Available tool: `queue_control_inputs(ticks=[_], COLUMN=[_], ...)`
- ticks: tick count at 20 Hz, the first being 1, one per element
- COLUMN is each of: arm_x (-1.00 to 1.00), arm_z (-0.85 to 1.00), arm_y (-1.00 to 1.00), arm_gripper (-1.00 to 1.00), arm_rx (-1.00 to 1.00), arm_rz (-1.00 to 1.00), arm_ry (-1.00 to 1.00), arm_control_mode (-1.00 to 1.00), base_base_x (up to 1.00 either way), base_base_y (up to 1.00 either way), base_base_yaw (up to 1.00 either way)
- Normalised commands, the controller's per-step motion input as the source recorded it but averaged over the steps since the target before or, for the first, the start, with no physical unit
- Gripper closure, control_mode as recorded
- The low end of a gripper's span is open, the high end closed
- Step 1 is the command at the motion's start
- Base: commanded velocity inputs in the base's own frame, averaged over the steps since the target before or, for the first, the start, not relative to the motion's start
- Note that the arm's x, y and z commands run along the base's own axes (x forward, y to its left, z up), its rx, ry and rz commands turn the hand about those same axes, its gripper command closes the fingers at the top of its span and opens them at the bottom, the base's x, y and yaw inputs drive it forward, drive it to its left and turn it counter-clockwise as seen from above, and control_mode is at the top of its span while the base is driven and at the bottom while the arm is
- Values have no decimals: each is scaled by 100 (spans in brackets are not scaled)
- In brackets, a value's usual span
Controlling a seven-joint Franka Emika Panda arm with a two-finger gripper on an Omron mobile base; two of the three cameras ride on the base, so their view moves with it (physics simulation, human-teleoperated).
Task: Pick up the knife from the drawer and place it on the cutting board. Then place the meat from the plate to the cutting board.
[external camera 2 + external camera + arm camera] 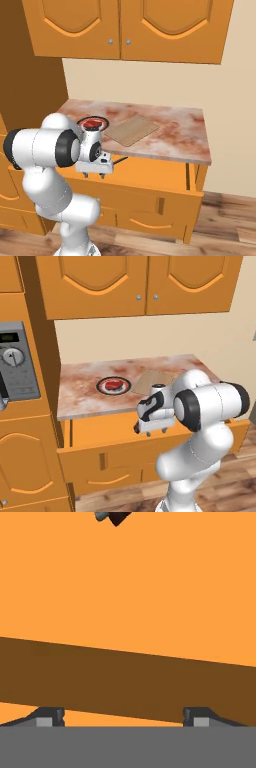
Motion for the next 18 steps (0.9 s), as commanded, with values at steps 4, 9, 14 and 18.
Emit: queue_control_inputs(ticks=[4, 9, 14, 18], arm_x=[-100, -100, -100, -100], arm_z=[-70, -70, -74, -76], arm_y=[-9, -8, -11, -14], arm_gripper=[-100, -100, -100, -100], arm_rx=[0, 0, 0, 0], arm_rz=[0, 0, 0, 0], arm_ry=[11, 10, 10, 8], arm_control_mode=[-100, -100, -100, -100], base_base_x=[0, 0, 0, 0], base_base_y=[0, 0, 0, 0], base_base_yaw=[0, 0, 0, 0])
